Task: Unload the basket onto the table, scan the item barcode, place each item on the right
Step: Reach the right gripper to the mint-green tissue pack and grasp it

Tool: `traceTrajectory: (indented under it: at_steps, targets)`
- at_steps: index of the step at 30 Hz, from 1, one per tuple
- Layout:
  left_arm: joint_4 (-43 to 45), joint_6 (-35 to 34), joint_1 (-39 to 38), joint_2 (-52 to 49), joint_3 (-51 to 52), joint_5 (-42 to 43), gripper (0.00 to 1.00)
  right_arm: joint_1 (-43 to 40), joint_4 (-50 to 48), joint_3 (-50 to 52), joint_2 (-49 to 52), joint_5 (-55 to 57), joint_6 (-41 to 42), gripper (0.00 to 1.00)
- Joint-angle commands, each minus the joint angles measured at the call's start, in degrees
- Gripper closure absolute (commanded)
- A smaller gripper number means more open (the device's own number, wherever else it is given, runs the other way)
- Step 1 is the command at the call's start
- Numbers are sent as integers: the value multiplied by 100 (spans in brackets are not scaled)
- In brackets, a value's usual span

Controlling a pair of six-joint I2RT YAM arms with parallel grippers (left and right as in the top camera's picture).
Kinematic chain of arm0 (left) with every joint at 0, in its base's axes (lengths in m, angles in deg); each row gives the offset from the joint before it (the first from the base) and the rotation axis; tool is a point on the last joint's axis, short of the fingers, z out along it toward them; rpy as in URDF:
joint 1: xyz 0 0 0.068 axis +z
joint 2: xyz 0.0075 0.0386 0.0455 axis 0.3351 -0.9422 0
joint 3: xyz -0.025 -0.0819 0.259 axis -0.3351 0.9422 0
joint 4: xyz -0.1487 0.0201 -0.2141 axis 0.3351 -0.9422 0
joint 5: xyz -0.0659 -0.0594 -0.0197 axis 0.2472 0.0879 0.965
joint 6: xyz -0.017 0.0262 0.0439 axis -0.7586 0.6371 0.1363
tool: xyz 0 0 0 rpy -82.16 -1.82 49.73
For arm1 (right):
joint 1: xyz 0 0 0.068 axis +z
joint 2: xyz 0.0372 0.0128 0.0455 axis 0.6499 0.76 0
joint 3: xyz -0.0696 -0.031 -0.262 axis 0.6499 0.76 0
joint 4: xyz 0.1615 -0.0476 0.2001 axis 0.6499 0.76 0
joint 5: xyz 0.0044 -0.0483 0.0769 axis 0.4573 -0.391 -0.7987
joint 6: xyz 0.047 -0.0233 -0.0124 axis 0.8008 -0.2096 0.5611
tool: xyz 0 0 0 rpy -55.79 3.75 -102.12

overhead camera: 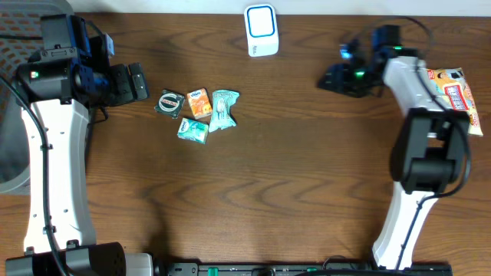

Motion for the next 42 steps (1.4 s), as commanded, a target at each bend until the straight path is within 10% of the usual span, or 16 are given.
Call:
traceTrajectory:
  at_steps: [1, 14, 24, 42]
  targets:
    - [-2, -50, 2, -20, 15, -13, 2, 817, -190, -68, -136, -413, 219, 36]
    - [-2, -50, 2, -20, 15, -13, 2, 3254, -1338, -68, -83, 2544, 2184, 40]
    - [-2, -50, 2, -20, 15, -13, 2, 3803, -1558, -68, 216, 3176, 2181, 45]
    - [-2, -50, 2, -20, 15, -13, 2, 3541, 973, -72, -706, 5705, 2022, 37]
